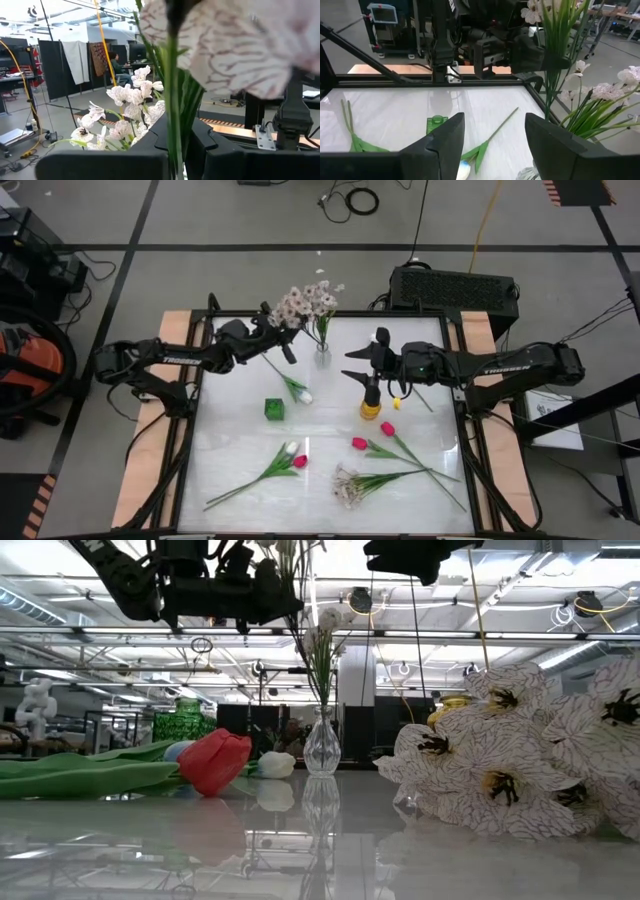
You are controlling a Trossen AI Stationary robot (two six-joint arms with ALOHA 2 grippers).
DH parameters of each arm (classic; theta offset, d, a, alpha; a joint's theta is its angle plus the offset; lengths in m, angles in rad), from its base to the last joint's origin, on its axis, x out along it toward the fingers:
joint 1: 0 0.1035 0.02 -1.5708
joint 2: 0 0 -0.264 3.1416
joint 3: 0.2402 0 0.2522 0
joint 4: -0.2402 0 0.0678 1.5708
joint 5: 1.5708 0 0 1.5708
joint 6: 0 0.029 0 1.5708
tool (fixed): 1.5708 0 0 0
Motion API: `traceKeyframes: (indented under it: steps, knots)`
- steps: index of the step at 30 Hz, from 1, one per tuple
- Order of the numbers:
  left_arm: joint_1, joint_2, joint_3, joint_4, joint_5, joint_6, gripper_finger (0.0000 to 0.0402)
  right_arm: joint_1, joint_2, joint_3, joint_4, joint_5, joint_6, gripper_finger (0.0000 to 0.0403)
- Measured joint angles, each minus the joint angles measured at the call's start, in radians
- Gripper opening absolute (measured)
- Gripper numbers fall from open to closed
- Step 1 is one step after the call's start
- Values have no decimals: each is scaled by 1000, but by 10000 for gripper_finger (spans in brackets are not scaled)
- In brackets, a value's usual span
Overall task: Sort flowers into vase by color
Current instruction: Put the top white flowers into the transparent vase
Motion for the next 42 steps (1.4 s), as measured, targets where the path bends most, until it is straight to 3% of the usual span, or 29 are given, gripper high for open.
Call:
traceKeyframes:
  steps: [21,37,42]
  knots:
    - [31,70,1,2,28,-78,63,0,0,0,-1,0,0,201]
    - [32,66,1,-104,41,-156,265,0,0,0,-23,1,7,201]
    - [44,48,1,-166,51,-157,307,0,0,0,-28,1,7,201]
